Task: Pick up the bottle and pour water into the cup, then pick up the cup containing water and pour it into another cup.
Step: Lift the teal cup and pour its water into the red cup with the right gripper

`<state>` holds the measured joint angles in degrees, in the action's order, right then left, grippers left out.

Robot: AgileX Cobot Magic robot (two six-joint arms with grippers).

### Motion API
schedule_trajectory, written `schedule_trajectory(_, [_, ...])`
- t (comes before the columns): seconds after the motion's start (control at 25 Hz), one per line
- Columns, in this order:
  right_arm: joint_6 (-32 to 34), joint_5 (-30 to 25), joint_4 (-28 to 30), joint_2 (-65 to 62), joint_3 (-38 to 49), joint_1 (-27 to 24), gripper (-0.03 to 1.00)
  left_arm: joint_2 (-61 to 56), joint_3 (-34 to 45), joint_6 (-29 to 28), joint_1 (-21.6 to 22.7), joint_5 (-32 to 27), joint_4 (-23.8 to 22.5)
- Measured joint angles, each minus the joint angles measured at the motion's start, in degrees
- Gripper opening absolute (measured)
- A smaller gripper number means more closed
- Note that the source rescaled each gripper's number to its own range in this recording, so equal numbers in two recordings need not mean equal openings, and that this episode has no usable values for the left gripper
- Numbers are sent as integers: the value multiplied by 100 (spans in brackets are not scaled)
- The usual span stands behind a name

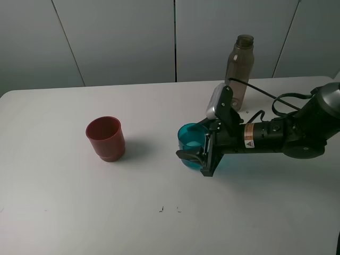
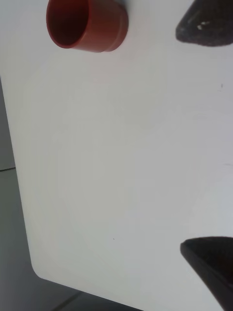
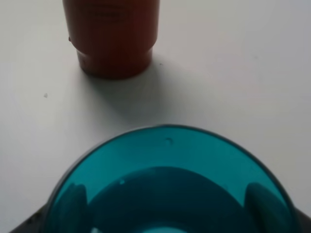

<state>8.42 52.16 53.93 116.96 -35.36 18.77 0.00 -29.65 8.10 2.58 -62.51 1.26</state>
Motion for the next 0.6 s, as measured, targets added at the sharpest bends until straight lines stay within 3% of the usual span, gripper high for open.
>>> schedule_trajectory(0.4, [354,-516,51,-898,10,54,8,0,0,0,0,0,0])
schedule_trajectory(0.6, [416,-1018,-449,-1403,20,463,8,0,0,0,0,0,0])
